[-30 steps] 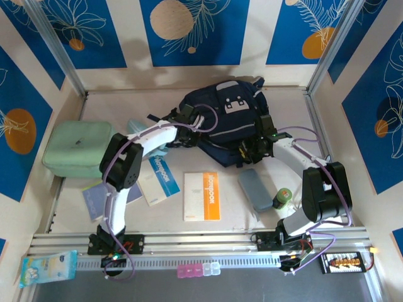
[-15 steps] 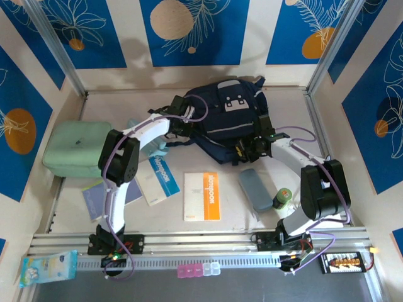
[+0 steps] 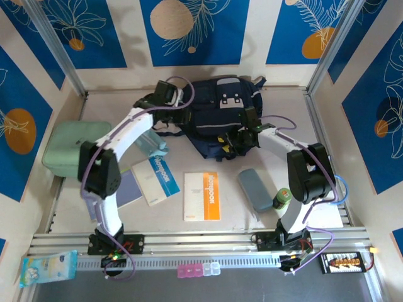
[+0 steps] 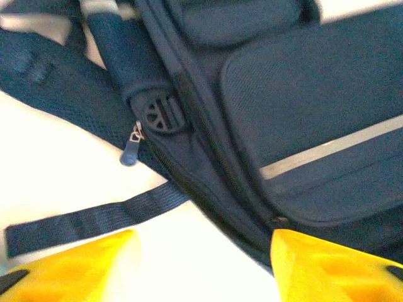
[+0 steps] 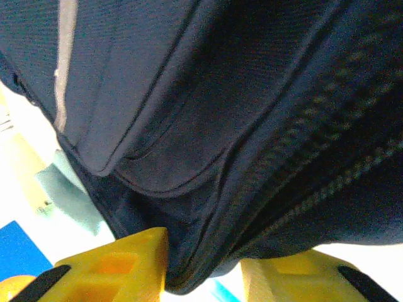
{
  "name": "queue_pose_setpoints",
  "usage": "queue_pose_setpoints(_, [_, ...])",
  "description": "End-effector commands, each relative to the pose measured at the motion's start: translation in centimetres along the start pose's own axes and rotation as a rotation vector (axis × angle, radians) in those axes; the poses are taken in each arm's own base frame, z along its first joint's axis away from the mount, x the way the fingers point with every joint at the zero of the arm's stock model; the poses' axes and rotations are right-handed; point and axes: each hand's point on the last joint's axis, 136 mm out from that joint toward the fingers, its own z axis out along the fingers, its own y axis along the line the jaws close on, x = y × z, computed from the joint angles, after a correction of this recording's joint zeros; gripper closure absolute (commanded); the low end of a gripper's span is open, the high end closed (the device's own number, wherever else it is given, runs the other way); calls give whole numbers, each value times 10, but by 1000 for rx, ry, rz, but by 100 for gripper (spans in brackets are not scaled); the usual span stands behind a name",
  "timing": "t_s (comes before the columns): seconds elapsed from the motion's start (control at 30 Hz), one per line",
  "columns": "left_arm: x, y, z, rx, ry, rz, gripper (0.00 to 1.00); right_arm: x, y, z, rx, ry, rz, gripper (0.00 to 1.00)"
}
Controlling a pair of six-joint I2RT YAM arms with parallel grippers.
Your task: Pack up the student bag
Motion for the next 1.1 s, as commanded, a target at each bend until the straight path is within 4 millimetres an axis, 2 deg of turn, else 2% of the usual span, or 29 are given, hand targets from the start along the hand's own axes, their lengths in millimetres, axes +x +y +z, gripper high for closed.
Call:
queue_pose_setpoints(0.0, [23, -6, -26, 73, 42, -67, 37, 11, 26, -20, -88, 20, -197, 57])
queue_pose_setpoints(0.17, [66, -16, -45, 165, 98, -160, 30, 40, -3, -44, 40, 4, -369, 48])
queue_pose_setpoints(0.33, [113, -24, -58, 242, 141, -257, 20, 87, -39, -59, 162, 17, -529, 43])
queue_pose_setpoints(0.4, [131, -29, -63, 254, 161, -281, 16, 102, -55, -56, 192, 44, -543, 43])
queue_pose_setpoints(0.53, [170, -46, -65, 283, 211, -312, 7, 128, -79, -34, 201, 127, -567, 44])
queue_pose_setpoints(0.6, [189, -54, -63, 290, 245, -319, 0, 138, -82, -21, 184, 182, -580, 48])
queue_pose_setpoints(0.67, [210, -54, -58, 258, 294, -311, 0, 148, -81, -12, 166, 231, -618, 51])
queue_pose_setpoints(0.77, [233, -60, -53, 258, 359, -317, 0, 150, -86, -2, 188, 249, -656, 55])
queue_pose_setpoints(0.9, [250, -71, -44, 289, 378, -308, 0, 146, -98, 9, 243, 258, -639, 56])
queue_pose_setpoints(1.07, [275, -58, -29, 209, 409, -282, 7, 137, -113, 18, 297, 253, -605, 55])
